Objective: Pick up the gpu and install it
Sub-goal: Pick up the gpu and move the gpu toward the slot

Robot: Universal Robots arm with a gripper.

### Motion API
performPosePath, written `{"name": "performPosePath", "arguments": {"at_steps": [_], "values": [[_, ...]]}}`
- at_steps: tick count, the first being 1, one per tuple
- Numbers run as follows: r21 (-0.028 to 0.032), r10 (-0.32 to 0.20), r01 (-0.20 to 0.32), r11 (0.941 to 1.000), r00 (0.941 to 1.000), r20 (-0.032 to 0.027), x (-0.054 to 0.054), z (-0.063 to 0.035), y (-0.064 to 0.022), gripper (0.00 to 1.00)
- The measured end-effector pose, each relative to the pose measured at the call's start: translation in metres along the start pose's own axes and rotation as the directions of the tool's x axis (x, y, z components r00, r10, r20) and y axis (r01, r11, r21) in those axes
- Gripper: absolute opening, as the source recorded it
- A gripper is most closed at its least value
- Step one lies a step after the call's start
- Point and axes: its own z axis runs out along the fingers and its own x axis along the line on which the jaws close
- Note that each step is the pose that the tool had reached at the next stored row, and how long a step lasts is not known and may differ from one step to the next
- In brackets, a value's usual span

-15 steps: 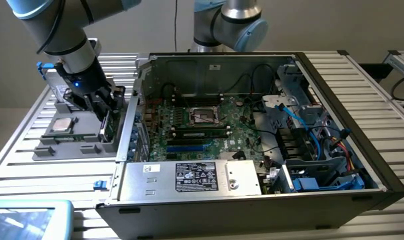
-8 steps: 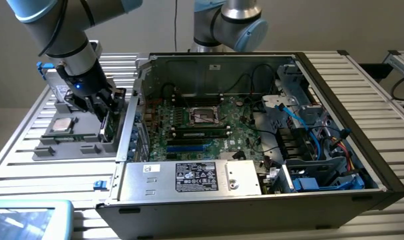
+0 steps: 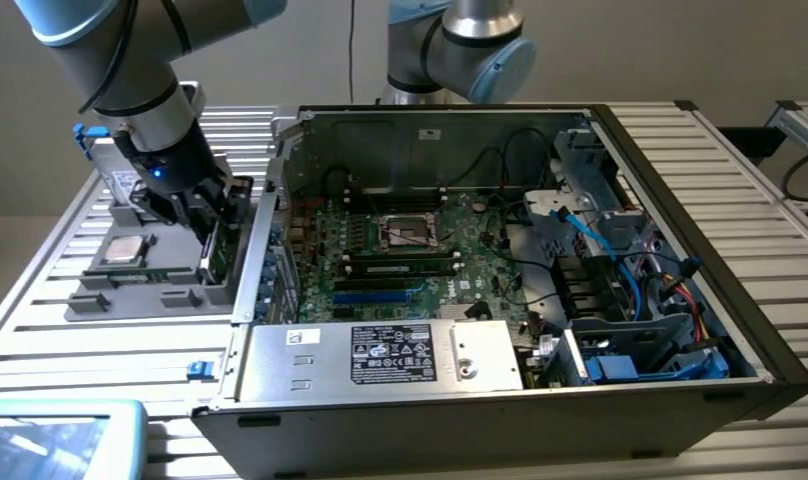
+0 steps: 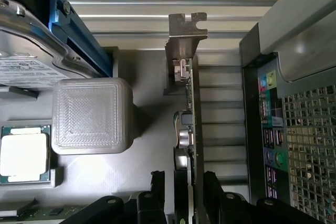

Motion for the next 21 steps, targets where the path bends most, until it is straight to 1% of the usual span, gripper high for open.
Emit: {"name": "performPosePath", "arguments": {"at_steps": [4, 6, 11, 14, 20, 21], "values": [[0.0027, -0.001, 0.001, 1.0, 1.0, -0.0006, -0.0006, 0.0007, 0.0, 0.44], [0.0027, -0.003, 0.003, 1.0, 1.0, -0.0016, -0.0005, 0.0012, 0.0, 0.44], [0.002, -0.021, 0.021, 0.9998, 0.9998, -0.0078, -0.0005, 0.0014, 0.0, 0.44], [0.0015, -0.029, 0.029, 0.9996, 0.9995, -0.0102, -0.0012, 0.0016, 0.0, 0.44], [0.0018, -0.029, 0.029, 0.9996, 0.9995, -0.0117, -0.0024, 0.0017, 0.0, 0.44], [0.002, -0.029, 0.029, 0.9996, 0.9995, -0.0119, -0.0024, 0.0017, 0.0, 0.42]]}}
